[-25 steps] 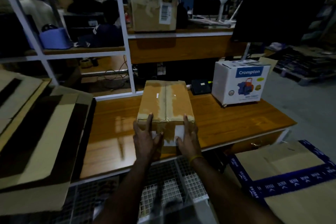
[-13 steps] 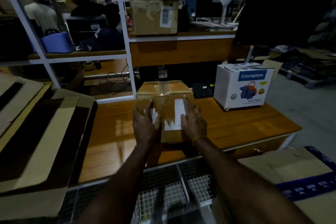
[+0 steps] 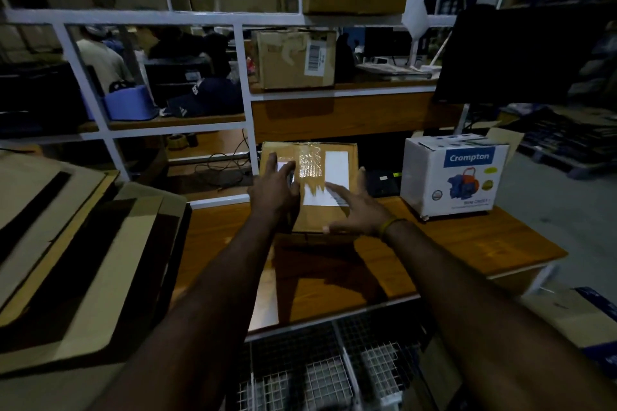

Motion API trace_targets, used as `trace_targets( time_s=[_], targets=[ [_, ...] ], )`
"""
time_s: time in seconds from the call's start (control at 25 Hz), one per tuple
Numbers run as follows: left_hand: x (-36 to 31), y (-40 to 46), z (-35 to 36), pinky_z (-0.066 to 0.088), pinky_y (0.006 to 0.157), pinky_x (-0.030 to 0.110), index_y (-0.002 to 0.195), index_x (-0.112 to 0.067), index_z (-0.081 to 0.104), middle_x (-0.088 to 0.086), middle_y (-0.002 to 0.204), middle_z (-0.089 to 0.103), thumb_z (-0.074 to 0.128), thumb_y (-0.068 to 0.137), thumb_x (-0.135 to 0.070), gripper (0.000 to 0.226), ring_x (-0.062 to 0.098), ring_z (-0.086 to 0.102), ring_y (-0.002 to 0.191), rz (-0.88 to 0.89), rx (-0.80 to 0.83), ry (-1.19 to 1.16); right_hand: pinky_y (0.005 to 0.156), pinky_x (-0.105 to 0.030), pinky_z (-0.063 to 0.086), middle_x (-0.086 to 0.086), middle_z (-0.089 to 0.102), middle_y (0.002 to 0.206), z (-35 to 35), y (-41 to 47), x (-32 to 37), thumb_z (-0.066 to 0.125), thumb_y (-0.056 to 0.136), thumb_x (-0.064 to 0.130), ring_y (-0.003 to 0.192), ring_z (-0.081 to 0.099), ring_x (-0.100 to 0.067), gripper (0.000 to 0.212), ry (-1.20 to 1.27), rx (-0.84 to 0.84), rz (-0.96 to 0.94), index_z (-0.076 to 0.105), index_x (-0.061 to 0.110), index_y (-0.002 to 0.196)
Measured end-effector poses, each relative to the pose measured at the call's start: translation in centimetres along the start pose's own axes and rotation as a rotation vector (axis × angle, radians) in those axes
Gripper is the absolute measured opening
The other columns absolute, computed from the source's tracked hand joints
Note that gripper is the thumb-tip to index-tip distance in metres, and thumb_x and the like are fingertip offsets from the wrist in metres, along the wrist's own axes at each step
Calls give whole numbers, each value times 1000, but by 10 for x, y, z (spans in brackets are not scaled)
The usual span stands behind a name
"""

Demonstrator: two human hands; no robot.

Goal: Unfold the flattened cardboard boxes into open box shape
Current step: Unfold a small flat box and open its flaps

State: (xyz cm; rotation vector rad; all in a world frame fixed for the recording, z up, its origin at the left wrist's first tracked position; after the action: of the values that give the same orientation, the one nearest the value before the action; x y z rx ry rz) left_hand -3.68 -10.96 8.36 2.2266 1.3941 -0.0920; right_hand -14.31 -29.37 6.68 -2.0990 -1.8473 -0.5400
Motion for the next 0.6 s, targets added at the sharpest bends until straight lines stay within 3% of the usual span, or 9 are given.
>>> trace_targets(
  time_s=[0.12,0.24,0.36,0.44,0.52,0.6],
  targets=[
    [2,14,-1,43,101,59,152,-39,26,0,165,0,53,94,-54,66,50,32,136,-21,115,60,112,-54,37,2,-61,136,17,-6,-5,90,61,48,147,-6,-45,129,-141,5,-42,-4,55,150],
    [-1,21,5,37,104,60,153,-42,20,-2,165,-3,51,92,-60,71,52,24,139,2,138,91,99,-45,52,-6,-56,142,36,-2,-7,88,70,16,145,20,-46,125,-166,-170,-36,0,52,151],
    [5,15,17,33,107,64,153,-45,19,-6,166,-3,47,88,-70,75,50,12,144,52,161,60,96,-45,53,-14,-34,157,43,3,-12,80,80,12,138,36,-44,106,-76,-279,0,12,51,151],
    [15,5,23,36,106,64,152,-46,21,-8,165,-4,43,85,-77,78,48,10,145,111,160,24,98,-47,52,-19,-4,161,43,6,-19,75,84,12,136,40,-42,98,1,-321,35,14,52,150],
    [23,-8,28,34,108,65,152,-48,23,-10,165,-7,46,81,-81,81,47,8,146,157,152,-18,98,-47,52,-19,24,152,45,8,-22,72,86,12,130,45,-39,95,72,-379,62,15,54,150],
    [27,-18,32,30,110,65,151,-49,23,-11,164,-11,59,77,-76,87,48,4,146,190,170,-33,97,-44,52,-17,32,146,47,9,-23,71,88,12,126,47,-36,93,103,-425,96,16,53,150]
  ],
)
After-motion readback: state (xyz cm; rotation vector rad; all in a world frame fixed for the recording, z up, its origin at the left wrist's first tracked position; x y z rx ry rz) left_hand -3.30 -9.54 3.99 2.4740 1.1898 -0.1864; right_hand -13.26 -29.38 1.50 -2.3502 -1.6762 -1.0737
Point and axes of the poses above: each hand's wrist, its own y-axis towards the middle knuckle, its own z-axis out of the palm, x = y × z, the point moved 1 cm from there along y, towards the middle knuckle
